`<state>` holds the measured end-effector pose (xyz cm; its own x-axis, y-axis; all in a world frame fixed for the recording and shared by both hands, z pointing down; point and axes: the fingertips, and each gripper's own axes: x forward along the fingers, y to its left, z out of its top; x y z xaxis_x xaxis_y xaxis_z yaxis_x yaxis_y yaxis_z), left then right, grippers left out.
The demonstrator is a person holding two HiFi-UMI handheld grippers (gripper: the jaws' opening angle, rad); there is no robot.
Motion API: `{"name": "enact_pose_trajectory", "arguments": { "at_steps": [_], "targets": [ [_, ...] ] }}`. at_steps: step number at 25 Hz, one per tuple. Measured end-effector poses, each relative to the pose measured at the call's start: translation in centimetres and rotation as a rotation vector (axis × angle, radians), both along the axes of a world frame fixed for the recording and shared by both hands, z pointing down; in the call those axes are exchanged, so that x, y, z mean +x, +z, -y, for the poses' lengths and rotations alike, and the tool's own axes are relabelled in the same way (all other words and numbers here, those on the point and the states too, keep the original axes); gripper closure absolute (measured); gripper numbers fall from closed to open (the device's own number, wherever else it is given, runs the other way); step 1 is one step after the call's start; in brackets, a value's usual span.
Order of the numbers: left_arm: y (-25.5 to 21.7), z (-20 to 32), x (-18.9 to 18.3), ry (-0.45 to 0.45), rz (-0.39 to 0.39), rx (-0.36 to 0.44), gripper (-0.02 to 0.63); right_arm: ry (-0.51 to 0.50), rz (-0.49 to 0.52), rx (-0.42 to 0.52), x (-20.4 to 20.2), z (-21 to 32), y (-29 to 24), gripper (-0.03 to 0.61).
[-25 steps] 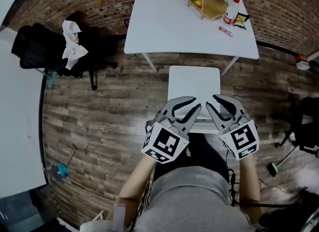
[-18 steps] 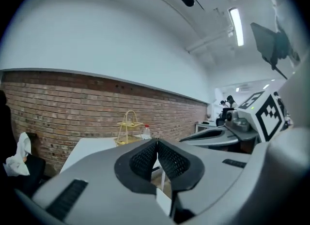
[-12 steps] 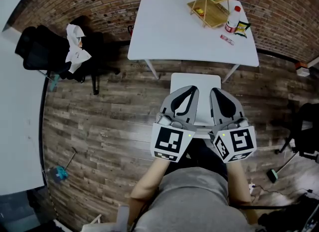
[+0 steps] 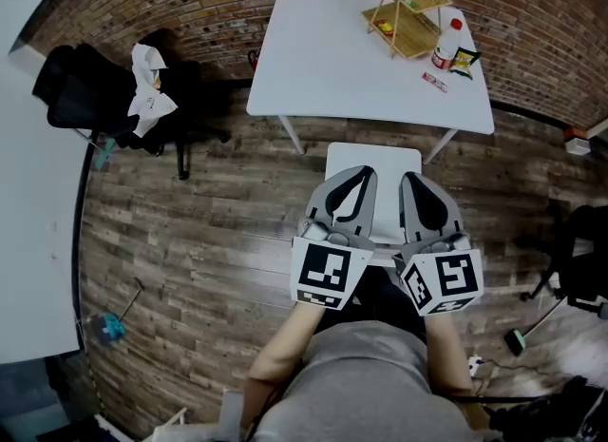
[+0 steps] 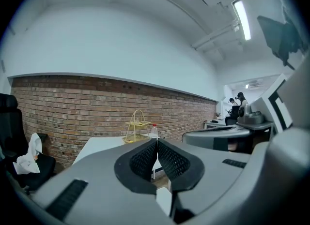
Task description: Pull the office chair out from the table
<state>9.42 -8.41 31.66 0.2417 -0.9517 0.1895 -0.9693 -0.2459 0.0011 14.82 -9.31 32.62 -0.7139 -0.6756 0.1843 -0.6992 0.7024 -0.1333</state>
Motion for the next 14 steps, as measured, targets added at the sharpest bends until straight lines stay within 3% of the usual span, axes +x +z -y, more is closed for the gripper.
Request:
{"name": "enact_pose_trajectory", "arguments": {
  "at_steps": [14],
  "targets": [
    [-0.32,-0.13,-0.81,-0.008,0.021,0.013,0.597,0.023,0.02,0.003,0.09,0.07,-0.47,0.565]
  ]
}}
